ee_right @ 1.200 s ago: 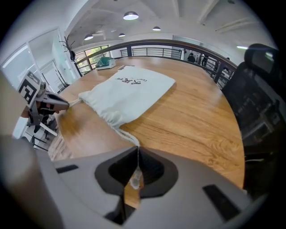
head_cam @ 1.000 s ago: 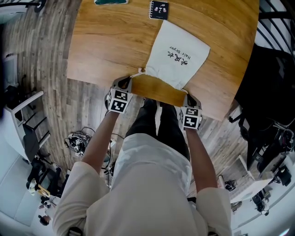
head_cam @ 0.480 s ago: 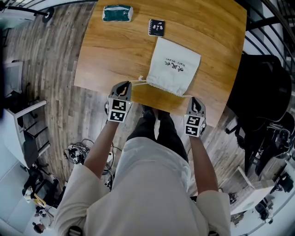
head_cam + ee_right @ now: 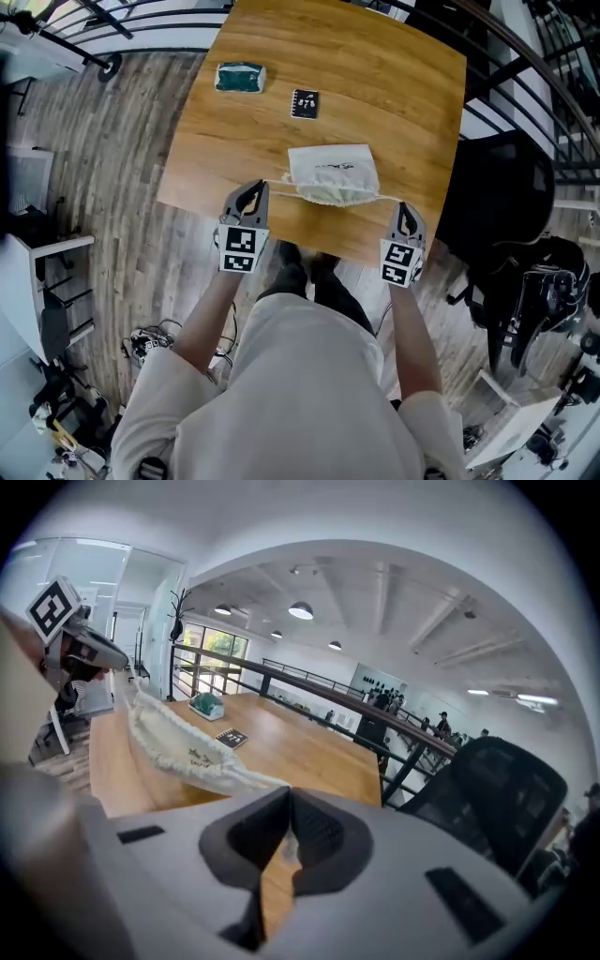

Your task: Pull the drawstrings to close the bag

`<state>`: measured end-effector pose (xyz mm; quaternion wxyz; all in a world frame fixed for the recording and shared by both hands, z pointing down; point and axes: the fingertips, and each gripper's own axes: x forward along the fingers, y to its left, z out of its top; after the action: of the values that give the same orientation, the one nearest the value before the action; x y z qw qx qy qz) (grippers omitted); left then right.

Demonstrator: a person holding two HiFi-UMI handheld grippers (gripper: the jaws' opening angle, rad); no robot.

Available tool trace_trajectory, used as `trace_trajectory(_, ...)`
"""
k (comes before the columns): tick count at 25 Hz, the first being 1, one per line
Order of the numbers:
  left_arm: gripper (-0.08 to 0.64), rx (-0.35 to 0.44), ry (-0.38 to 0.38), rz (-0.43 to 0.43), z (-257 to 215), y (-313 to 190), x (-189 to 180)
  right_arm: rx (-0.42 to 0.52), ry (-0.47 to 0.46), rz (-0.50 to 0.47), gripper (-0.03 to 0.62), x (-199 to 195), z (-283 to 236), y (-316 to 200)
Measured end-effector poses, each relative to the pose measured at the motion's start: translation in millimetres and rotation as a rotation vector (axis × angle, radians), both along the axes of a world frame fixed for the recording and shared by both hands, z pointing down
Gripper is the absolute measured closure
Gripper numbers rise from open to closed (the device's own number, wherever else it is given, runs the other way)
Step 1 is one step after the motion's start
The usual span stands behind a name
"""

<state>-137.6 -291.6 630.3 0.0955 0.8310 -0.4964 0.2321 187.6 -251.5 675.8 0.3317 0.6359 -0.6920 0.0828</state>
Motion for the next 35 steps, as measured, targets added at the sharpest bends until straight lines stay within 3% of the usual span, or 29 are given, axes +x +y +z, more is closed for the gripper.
trace_trajectory(9,0.560,0.117,0.044,-0.013,-66,3,22,0.117,-0.004,-0.037,0.584,5,-57,-7)
trace_trajectory(15,0.560,0.228,0.052,-0.004,-122,5,33,0.200,0.068,-0.044,0.584,21,-92,-14)
trace_trajectory(23,0.560,0.320,0.070,-0.031,-175,4,30,0.330,0.132,0.002,0.584,49,-156,-29)
trace_trajectory(35,0.560,0.433,0.082,-0.023,-218,14,50,0.488,0.098,0.143,0.584,91,-223,-47)
